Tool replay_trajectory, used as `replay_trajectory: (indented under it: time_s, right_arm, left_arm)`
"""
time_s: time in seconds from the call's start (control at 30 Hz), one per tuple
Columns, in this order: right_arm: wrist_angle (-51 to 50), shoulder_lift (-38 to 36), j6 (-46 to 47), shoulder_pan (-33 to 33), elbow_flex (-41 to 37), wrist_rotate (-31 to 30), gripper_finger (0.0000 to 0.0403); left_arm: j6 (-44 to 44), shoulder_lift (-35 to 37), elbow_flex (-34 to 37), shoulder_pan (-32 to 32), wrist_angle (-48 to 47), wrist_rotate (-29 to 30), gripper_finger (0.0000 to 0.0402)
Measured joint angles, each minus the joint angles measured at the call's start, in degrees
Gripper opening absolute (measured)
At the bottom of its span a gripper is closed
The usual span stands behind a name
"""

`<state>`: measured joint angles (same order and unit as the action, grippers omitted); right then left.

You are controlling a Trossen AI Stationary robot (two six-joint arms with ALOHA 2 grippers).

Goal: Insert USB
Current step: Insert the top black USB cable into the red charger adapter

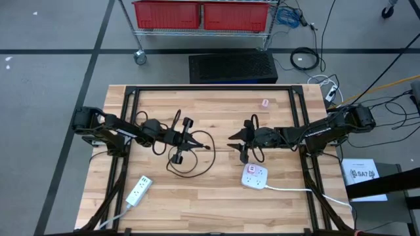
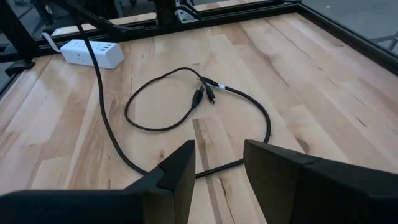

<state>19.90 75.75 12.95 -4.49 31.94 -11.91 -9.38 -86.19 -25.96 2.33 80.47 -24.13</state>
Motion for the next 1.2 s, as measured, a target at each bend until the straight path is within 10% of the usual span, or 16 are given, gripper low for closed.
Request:
replay_trajectory:
  time_s: [0.77, 1.2]
  right_arm:
    - [-2.21, -4.73, -7.72, 3.84, 2.14, -0.36, 0.0131]
    - [0.63, 0.15, -6.99, 10.91, 2.19, 0.05, 0.0198]
  left_arm:
    - [-0.62, -0.03, 0.00, 2.70, -8.72, 8.88, 0.0001]
    - [-1.01, -0.03, 0.00, 4.72, -14.53, 17.06, 0.0001]
